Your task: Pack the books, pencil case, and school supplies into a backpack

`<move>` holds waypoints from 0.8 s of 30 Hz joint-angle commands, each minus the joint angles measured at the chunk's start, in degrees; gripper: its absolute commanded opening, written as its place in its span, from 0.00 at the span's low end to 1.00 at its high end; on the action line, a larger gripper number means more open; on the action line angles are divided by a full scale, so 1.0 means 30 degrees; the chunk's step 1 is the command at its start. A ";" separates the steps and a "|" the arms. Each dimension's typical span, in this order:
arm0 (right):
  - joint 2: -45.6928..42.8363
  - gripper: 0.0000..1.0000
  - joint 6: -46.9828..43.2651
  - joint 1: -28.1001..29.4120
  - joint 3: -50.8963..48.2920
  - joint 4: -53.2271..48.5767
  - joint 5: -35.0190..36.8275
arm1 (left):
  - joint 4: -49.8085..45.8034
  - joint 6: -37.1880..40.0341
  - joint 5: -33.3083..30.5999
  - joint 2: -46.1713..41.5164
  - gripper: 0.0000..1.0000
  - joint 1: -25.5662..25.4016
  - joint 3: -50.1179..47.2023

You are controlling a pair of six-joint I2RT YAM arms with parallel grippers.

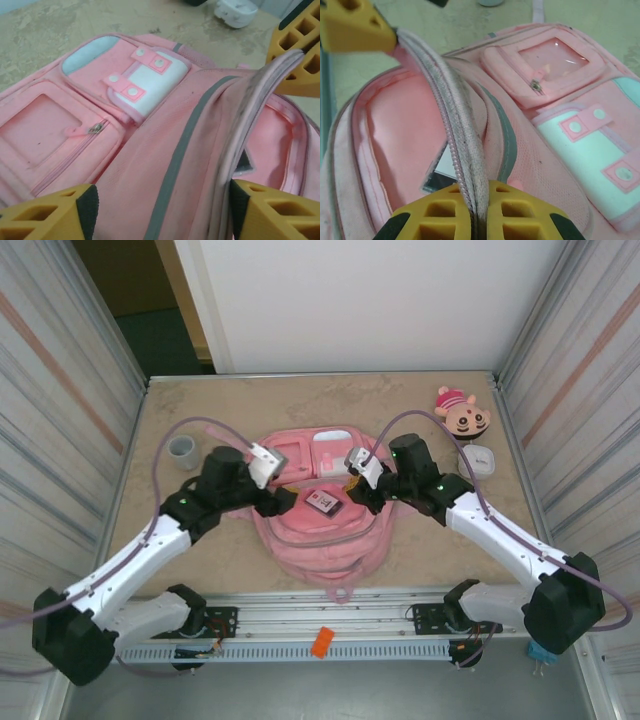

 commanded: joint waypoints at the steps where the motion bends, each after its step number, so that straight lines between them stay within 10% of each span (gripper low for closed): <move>1: -0.0320 0.02 -0.0203 -0.0183 0.0137 0.0418 -0.2297 | -0.2540 0.4198 0.6021 -0.1140 0.71 0.3083 -0.0529; 8: 0.0202 0.03 0.0007 -0.0172 0.0287 0.0758 -0.2769 | -0.7678 1.4150 0.6884 0.0700 0.81 0.4745 -0.0034; 24: 0.0624 0.03 0.0064 -0.0129 0.0635 0.0509 -0.2954 | -0.9276 2.0697 1.0002 0.7090 0.72 0.6835 0.2455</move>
